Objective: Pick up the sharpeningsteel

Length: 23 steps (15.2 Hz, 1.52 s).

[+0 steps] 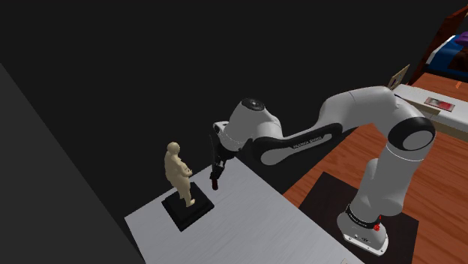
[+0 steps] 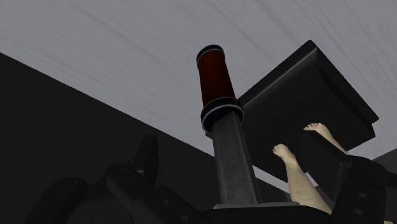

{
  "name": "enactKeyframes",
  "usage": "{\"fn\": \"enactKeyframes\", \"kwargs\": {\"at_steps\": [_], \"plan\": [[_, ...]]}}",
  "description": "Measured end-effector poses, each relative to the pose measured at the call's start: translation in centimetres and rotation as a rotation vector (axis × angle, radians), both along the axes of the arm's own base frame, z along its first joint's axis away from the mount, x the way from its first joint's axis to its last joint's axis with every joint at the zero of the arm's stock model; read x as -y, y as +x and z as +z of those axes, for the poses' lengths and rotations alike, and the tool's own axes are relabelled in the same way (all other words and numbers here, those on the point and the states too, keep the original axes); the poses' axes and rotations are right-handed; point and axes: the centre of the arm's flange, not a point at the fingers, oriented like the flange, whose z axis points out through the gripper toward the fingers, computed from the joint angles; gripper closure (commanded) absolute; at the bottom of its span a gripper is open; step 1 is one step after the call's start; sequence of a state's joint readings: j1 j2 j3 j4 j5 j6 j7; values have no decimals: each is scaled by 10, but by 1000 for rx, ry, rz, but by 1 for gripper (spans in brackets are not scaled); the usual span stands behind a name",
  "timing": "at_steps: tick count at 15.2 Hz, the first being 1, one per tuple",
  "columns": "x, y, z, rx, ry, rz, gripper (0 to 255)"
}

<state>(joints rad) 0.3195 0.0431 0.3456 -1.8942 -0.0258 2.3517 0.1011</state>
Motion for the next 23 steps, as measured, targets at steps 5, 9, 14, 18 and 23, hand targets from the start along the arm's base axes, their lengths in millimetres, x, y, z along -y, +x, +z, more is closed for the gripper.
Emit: {"fn": "enactKeyframes", "kwargs": {"at_steps": [5,9,14,18,23], "plan": [[0,-1,-26,0,0,1,0],[0,0,-29,1,1,0,255],[0,0,-29,2,1,0,255],[0,-1,-22,1,1,1,255],[0,0,2,1,1,1,255]]}}
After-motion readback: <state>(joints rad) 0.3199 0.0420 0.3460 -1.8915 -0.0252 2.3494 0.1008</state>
